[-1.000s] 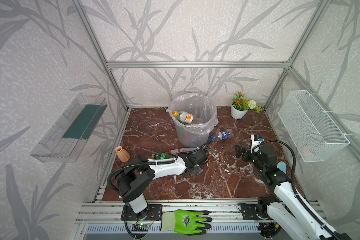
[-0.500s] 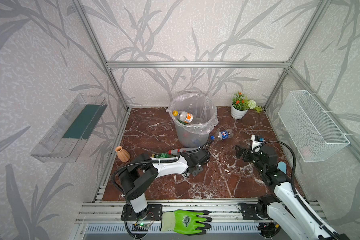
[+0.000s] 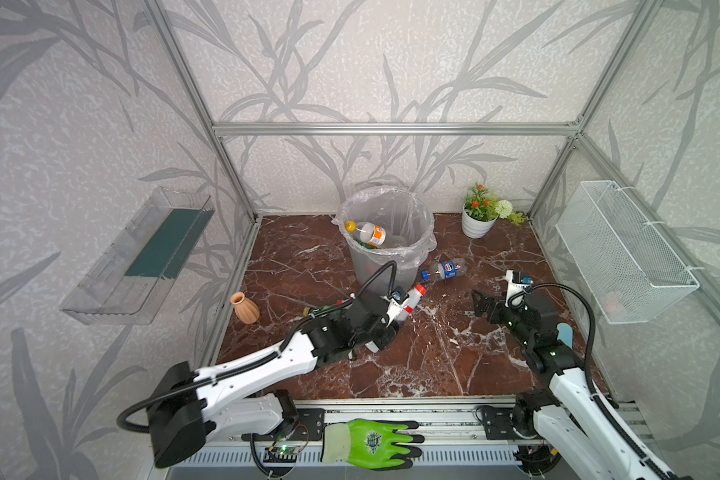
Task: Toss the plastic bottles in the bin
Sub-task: 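Grasp a white red-capped bottle with the left gripper and drop it into the bin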
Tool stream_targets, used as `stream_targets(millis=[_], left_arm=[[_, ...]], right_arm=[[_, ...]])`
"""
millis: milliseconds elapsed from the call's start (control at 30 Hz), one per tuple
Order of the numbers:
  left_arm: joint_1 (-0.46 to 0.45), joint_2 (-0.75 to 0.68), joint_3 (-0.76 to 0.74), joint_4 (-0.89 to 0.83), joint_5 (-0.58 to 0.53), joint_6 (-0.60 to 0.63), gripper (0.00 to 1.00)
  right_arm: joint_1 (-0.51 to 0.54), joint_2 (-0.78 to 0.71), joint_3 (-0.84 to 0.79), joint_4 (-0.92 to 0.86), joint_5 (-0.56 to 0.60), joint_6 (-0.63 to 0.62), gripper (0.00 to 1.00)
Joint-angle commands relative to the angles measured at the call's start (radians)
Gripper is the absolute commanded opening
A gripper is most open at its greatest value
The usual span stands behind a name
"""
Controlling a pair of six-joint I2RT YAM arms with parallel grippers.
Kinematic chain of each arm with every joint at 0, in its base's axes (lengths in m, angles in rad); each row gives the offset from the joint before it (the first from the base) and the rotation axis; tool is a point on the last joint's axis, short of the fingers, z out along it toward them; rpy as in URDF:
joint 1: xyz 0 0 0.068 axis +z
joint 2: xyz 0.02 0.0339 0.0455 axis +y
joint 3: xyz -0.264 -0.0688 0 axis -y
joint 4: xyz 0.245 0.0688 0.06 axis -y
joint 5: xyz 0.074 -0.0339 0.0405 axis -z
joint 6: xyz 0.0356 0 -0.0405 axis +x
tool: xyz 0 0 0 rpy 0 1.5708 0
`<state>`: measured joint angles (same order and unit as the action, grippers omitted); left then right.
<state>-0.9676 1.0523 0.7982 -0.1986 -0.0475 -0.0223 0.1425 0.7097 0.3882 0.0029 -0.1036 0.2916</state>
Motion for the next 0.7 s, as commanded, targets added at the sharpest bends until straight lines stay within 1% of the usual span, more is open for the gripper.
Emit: stream_targets(millis=[0,67,133,233,367,467,533,567,633,667], left_arm=[[-0.001,-0.178,-0.019,0.127,-0.103,0.023,0.39],[0.001,-0.282,-0.026,0.218,-0.145,0.082,0.4],[0.004,-0.345,-0.01,0.297,-0.169,0.146,0.41],[0.006,-0.384,0.048,0.386,-0.184,0.237,0.41],[0.01,-0.364,0.112,0.527,-0.151,0.332,0.41],[0.026,-0.282,0.184,0.563,-0.148,0.379,0.41],[0.073,-0.2,0.231,0.563,-0.129,0.344,0.41],[0.122,-0.15,0.26,0.553,-0.089,0.293,0.42],[0.248,-0.04,0.325,0.495,0.006,0.136,0.44],[0.302,0.027,0.369,0.458,0.037,0.077,0.46]], right_arm=[[-0.007,-0.015,-0.009,0.018,-0.012,0.012,0.99],[-0.009,-0.013,-0.009,0.025,-0.015,0.015,1.0],[-0.011,-0.013,-0.007,0.029,-0.018,0.02,0.99],[-0.012,-0.013,0.0,0.031,-0.021,0.023,0.99],[-0.012,-0.016,0.006,0.032,-0.024,0.029,0.99],[-0.012,-0.017,0.01,0.036,-0.028,0.034,0.99],[-0.012,-0.016,0.013,0.041,-0.033,0.039,0.99],[-0.012,-0.015,0.015,0.046,-0.036,0.042,0.99],[-0.012,-0.011,0.021,0.052,-0.047,0.047,0.99],[-0.012,-0.009,0.024,0.051,-0.051,0.048,0.99]])
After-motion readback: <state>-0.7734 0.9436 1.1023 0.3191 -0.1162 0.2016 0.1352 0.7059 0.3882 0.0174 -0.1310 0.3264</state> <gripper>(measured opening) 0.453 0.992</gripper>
